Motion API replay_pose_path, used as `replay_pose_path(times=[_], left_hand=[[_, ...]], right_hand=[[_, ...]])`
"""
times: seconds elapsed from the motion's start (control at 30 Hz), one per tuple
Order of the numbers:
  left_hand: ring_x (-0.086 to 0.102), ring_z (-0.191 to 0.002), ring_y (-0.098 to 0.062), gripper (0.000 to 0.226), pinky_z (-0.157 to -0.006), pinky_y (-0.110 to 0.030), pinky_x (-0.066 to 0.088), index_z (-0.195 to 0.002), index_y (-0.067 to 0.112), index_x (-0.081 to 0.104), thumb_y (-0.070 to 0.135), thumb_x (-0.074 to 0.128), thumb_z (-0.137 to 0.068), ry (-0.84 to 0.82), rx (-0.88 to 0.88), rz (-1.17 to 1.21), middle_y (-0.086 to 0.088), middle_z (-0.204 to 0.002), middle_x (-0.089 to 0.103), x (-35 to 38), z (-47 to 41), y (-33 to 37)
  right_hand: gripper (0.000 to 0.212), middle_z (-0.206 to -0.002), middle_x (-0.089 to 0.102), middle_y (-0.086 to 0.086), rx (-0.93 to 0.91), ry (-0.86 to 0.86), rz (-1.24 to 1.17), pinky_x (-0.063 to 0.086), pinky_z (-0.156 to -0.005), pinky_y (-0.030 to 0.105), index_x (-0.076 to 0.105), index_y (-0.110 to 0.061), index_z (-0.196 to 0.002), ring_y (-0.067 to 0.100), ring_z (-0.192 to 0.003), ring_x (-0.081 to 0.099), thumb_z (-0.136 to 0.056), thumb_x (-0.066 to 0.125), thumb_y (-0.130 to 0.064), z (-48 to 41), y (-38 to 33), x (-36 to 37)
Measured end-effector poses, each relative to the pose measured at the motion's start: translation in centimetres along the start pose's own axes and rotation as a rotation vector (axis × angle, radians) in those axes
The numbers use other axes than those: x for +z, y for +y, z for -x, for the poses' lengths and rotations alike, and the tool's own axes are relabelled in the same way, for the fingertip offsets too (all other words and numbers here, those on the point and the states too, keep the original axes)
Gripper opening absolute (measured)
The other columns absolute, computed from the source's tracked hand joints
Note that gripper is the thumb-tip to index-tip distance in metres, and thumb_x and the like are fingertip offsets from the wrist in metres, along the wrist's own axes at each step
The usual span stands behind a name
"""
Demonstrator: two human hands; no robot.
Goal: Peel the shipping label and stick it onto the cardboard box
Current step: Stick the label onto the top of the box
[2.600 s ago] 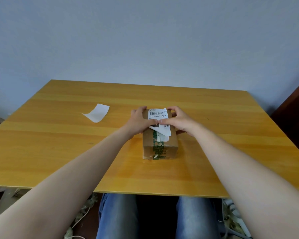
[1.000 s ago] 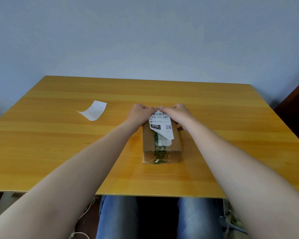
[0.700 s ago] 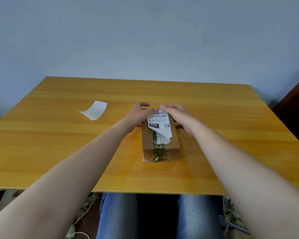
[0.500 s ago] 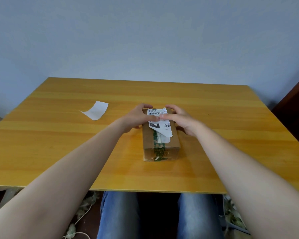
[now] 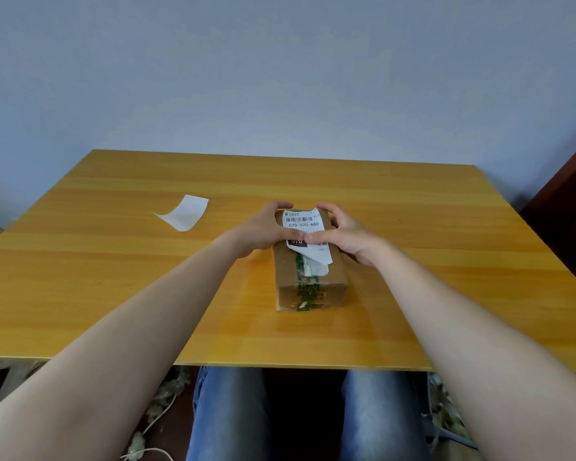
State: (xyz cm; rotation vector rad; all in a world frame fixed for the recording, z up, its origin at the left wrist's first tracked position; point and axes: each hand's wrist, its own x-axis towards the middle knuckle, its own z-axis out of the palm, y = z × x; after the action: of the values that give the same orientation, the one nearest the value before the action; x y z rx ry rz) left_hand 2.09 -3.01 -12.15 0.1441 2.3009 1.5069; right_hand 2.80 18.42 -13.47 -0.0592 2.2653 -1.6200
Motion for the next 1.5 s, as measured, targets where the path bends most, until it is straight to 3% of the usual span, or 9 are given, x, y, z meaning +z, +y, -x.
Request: replay_pose_path(times=[0.13, 0.3, 0.6, 0.8, 1.07, 1.3, 1.5], left_hand=[[0.061, -0.102, -0.006, 0.075, -0.070, -0.021, 0.050, -0.150, 0.022, 0.047, 0.026, 0.086, -0.086, 0.034, 0.015, 0.006, 0.003, -0.127, 0.060, 0.1, -0.3, -0.1], [0.066, -0.099, -0.009, 0.067, -0.066, -0.020, 0.052, -0.144, 0.021, 0.052, 0.026, 0.086, -0.087, 0.070, 0.020, 0.044, 0.001, -0.125, 0.065, 0.4, -0.6, -0.4], [0.069, -0.090, -0.008, 0.057, -0.052, -0.015, 0.052, -0.136, 0.022, 0.057, 0.029, 0.085, -0.087, 0.130, -0.025, 0.083, 0.004, -0.112, 0.068, 0.7, -1.3, -0.1], [0.069, -0.083, -0.008, 0.049, -0.046, -0.013, 0.048, -0.130, 0.016, 0.061, 0.032, 0.083, -0.089, 0.201, -0.047, 0.112, 0.001, -0.108, 0.072, 1.4, -1.9, 0.1], [0.068, -0.086, -0.015, 0.052, -0.062, -0.027, 0.048, -0.123, 0.013, 0.062, 0.039, 0.086, -0.085, 0.224, -0.100, 0.147, -0.004, -0.107, 0.073, 1.9, -2.4, 0.4], [0.063, -0.079, -0.017, 0.041, -0.062, -0.029, 0.045, -0.098, 0.016, 0.061, 0.043, 0.087, -0.083, 0.258, -0.137, 0.148, -0.004, -0.095, 0.071, 2.1, -2.9, 0.8], [0.066, -0.085, -0.020, 0.042, -0.064, -0.030, 0.046, -0.102, 0.015, 0.065, 0.046, 0.086, -0.083, 0.264, -0.144, 0.151, -0.005, -0.100, 0.074, 2.1, -2.9, 0.5]], right_hand=[[0.102, -0.134, 0.060, 0.002, -0.032, 0.029, -0.011, 0.056, -0.101, 0.043, 0.045, -0.037, -0.151, 0.023, -0.113, 0.069, -0.060, 0.092, -0.037, 0.2, 0.1, 0.1], [0.074, -0.129, 0.060, 0.002, -0.050, 0.057, -0.001, 0.057, -0.090, 0.033, 0.050, -0.034, -0.146, 0.020, -0.108, 0.069, -0.083, 0.088, -0.027, 0.2, 0.2, 0.1], [0.061, -0.125, 0.063, 0.006, -0.030, 0.095, -0.021, 0.052, -0.078, 0.027, 0.059, -0.037, -0.133, 0.019, -0.104, 0.070, -0.079, 0.089, -0.038, -0.6, 0.3, -0.2], [0.046, -0.116, 0.065, 0.000, 0.005, 0.151, -0.036, 0.047, -0.069, 0.024, 0.065, -0.030, -0.129, 0.012, -0.093, 0.067, -0.086, 0.084, -0.034, -1.2, 0.0, -0.3], [0.024, -0.104, 0.076, 0.000, 0.058, 0.279, -0.046, 0.047, -0.062, 0.026, 0.073, -0.018, -0.111, 0.011, -0.082, 0.068, -0.093, 0.075, -0.034, -2.0, -0.4, 0.2], [0.024, -0.098, 0.077, -0.001, 0.074, 0.305, -0.050, 0.045, -0.060, 0.027, 0.072, -0.016, -0.104, 0.015, -0.081, 0.068, -0.095, 0.071, -0.038, -2.4, -0.6, 0.7], [0.035, -0.097, 0.075, -0.004, 0.077, 0.295, -0.040, 0.046, -0.064, 0.028, 0.071, -0.017, -0.108, 0.012, -0.082, 0.067, -0.095, 0.070, -0.049, -2.0, -0.4, 0.8]])
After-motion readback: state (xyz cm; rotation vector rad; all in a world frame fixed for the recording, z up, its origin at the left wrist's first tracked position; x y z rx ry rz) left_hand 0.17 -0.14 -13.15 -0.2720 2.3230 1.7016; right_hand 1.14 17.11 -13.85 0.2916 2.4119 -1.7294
